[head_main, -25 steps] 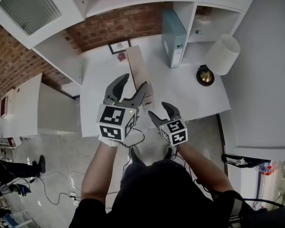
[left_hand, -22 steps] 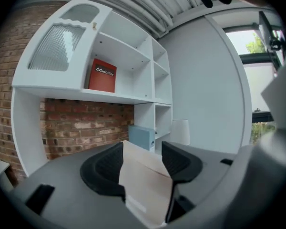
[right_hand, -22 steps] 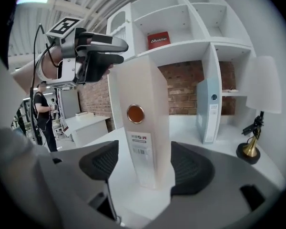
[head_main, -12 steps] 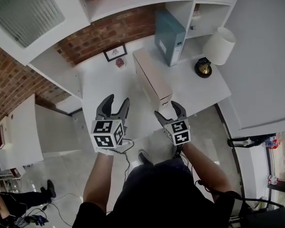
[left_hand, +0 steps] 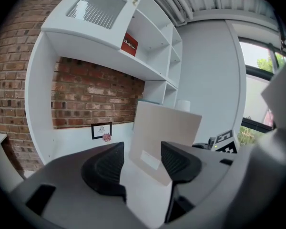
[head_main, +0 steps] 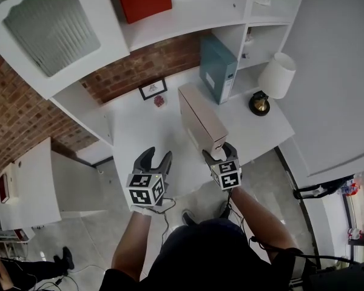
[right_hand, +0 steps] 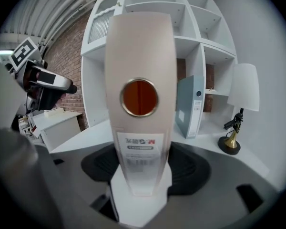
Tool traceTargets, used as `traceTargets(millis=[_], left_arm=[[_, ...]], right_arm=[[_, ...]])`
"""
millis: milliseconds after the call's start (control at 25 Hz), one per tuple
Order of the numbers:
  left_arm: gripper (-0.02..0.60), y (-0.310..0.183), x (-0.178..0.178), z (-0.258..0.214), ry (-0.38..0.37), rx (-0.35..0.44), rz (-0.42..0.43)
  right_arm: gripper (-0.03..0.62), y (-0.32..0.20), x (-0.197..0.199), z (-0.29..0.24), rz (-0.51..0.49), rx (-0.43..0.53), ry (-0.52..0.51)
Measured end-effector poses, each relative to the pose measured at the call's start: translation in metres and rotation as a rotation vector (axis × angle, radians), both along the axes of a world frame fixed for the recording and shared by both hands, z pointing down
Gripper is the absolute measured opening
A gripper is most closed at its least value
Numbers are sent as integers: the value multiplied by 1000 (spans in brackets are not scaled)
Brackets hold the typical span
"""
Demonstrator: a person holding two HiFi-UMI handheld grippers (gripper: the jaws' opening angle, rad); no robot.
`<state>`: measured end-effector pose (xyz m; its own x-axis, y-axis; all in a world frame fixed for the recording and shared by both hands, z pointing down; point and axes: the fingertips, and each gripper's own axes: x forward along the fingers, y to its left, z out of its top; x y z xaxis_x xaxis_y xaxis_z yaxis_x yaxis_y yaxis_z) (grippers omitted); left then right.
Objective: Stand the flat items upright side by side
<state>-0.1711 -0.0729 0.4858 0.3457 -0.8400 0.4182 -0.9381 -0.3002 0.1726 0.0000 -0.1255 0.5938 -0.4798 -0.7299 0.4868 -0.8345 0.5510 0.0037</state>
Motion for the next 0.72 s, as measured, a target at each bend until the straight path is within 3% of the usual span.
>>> traceTargets(millis=[40, 120, 320, 520, 720], left_arm=[[241, 1, -1, 1, 0, -1, 2], [238, 4, -3, 3, 7, -7, 2], [230, 8, -13, 11, 24, -15, 13], [225, 12, -24, 26, 48, -50, 14], [224, 10, -20, 24, 87, -25, 32]], right_arm=[[295, 0, -1, -1, -3, 2, 2], [286, -2, 0, -3, -3, 4, 9], [281, -10, 10, -15, 34, 35, 54], [281, -27, 28, -17, 118, 5, 67], [282, -46, 51, -21, 205, -9, 55]])
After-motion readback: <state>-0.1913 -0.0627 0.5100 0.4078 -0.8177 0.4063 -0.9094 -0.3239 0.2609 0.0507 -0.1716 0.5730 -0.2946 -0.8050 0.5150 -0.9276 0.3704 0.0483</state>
